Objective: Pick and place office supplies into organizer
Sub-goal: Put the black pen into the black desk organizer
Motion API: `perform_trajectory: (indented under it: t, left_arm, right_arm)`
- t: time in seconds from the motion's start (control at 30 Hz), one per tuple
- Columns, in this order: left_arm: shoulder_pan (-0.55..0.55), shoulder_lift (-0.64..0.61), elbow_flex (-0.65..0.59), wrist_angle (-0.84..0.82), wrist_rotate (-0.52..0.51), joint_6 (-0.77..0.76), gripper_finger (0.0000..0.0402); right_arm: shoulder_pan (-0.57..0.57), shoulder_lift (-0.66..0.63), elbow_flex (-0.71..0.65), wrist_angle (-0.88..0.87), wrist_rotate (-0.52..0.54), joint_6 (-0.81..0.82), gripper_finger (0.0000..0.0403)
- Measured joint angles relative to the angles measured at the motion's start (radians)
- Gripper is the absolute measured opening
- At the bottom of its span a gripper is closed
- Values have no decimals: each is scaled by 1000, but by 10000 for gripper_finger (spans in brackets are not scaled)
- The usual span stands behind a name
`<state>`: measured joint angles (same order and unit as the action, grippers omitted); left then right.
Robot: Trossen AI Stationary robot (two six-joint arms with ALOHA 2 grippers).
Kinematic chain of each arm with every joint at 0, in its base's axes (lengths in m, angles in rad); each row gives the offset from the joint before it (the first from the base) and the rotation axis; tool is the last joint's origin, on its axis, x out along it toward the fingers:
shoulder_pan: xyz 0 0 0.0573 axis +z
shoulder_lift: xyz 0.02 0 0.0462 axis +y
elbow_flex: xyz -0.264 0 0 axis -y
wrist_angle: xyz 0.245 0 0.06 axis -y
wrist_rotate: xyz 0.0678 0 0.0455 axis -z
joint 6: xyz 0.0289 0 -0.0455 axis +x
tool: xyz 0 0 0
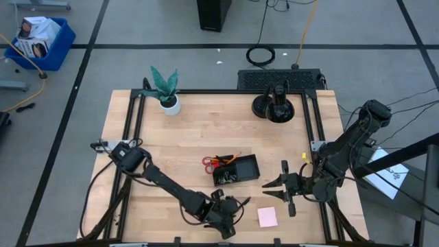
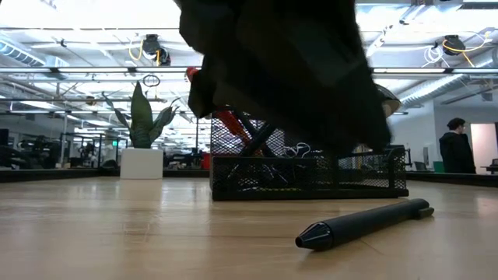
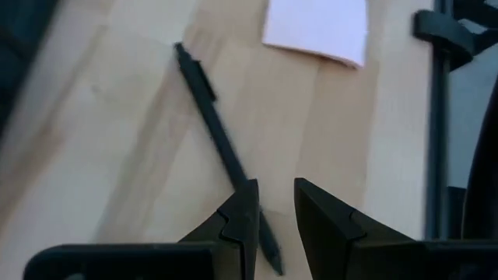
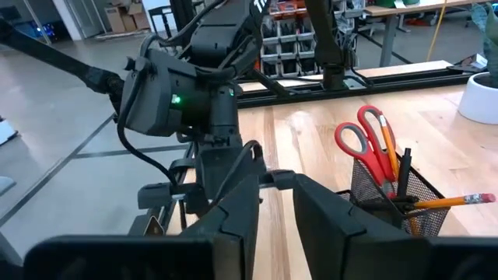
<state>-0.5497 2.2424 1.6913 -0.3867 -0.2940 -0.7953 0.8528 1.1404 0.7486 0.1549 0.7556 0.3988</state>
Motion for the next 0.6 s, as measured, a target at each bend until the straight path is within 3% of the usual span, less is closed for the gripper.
perform_trajectory:
  t: [0.6]
  left_arm:
    - [14,23,0,31,57,-26,88]
  right_arm:
    - [0,0,0,-1,-1,0,73]
